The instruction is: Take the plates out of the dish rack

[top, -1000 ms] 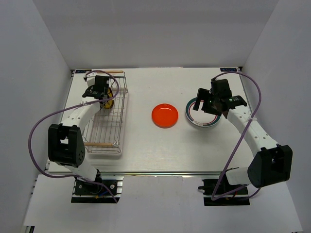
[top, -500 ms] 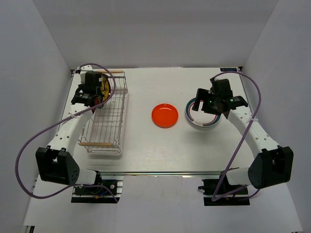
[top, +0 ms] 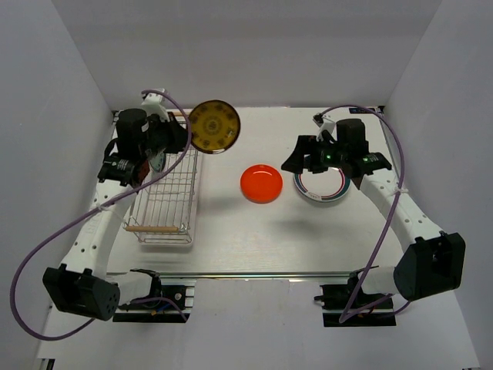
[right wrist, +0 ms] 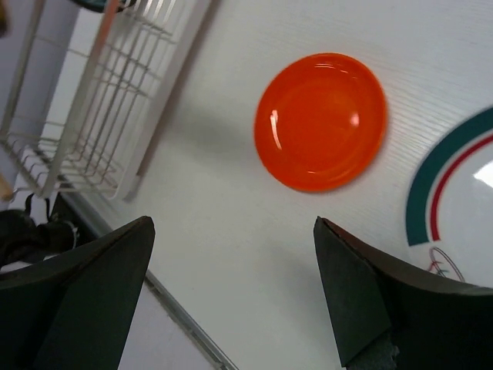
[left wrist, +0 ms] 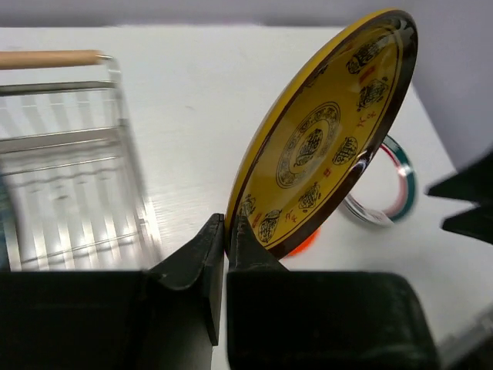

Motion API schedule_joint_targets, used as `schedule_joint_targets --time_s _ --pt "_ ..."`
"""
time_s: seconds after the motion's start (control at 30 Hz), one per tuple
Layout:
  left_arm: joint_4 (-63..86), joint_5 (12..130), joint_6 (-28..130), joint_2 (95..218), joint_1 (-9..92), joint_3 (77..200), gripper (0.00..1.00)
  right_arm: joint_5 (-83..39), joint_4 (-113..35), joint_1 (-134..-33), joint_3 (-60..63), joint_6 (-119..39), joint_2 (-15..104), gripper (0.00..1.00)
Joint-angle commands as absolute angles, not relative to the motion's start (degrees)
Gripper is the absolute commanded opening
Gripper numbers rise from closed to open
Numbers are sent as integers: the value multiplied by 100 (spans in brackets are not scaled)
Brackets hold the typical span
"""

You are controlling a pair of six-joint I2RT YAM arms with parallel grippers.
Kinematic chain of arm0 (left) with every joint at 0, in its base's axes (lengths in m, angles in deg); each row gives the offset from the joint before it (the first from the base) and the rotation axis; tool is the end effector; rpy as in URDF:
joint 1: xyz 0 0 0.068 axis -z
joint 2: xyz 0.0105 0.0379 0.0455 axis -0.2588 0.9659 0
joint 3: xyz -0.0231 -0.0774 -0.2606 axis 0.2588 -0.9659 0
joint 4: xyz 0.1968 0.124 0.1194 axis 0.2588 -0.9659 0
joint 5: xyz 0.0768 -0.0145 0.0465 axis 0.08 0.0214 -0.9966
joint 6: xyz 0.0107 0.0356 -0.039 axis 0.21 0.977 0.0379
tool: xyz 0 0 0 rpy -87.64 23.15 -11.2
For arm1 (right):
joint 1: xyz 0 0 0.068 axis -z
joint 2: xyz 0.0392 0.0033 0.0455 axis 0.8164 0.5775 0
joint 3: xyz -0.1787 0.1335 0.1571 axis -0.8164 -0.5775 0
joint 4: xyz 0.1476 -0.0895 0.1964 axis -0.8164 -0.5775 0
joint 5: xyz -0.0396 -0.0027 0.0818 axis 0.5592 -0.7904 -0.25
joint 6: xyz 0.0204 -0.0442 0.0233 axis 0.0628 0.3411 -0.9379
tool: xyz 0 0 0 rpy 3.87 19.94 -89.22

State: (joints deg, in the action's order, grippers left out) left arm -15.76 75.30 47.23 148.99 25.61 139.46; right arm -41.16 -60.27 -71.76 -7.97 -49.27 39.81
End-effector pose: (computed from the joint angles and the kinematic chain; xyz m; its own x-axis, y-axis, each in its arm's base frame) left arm 0.2568 -0.0559 0.4015 -0.4330 -0.1823 -0.8828 0.2741 0.9063 -0.3216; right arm 0.2808 0.1029 0.3278 -0.6659 0.0522 -0.7442 -0.4597 0.7570 0.4644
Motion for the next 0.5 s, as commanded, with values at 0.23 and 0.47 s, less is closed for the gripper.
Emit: schedule_joint_targets --time_s 0.23,0.47 --pt "-775 9944 4354 15591 2933 13597 0 -5111 -5071 -7669 -402 -4881 4364 89" --pt "-968 9717 4353 15872 3328 13509 0 -4936 -4939 -7924 -129 -5004 4830 85"
